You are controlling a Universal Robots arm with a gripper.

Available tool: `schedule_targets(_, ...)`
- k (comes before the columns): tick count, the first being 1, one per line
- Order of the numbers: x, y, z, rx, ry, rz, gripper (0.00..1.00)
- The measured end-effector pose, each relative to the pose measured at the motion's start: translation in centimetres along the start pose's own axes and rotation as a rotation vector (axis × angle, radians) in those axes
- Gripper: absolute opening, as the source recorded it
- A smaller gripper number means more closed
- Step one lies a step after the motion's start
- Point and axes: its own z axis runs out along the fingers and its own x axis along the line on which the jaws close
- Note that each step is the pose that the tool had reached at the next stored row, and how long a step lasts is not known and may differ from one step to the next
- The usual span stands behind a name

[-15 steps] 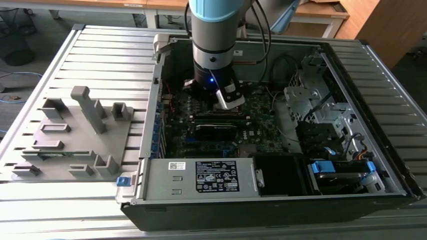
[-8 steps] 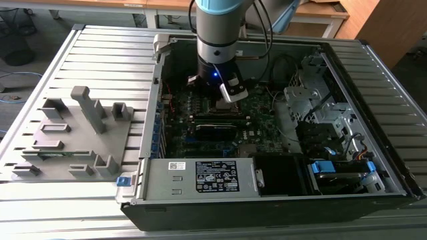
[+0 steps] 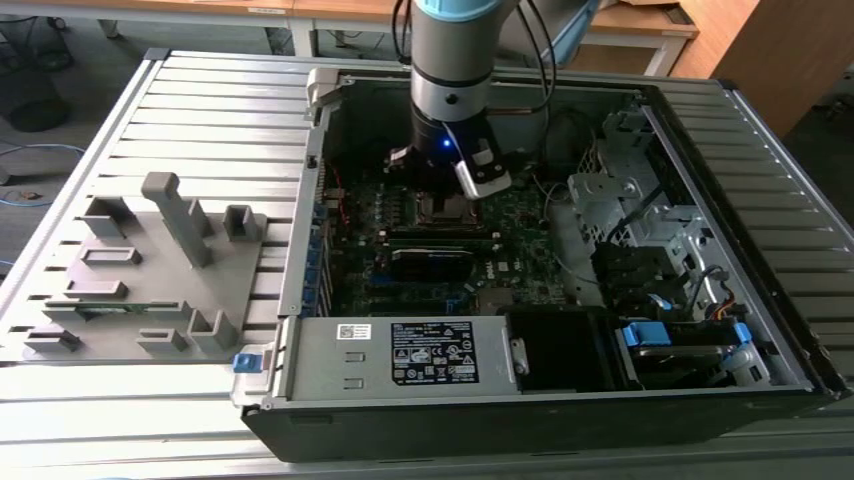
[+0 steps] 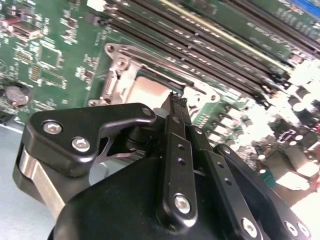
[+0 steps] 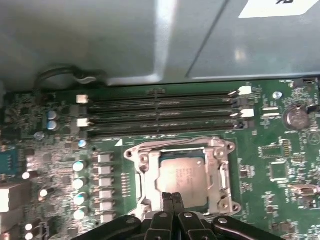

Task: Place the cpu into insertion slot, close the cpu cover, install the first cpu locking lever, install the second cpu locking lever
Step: 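Install the second cpu locking lever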

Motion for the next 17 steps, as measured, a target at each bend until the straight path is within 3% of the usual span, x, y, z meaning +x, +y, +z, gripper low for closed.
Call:
schedule_targets(3, -0.46, 0.34, 0.06, 0.0055, -0.0003, 0.0, 0.11)
schedule_targets(8, -0.52, 0.89, 0.09, 0.0157, -0.0011, -0.001, 0.11)
schedule_targets(17, -0.9, 1.04, 0.02, 0.021, -0.001, 0.0, 0.11)
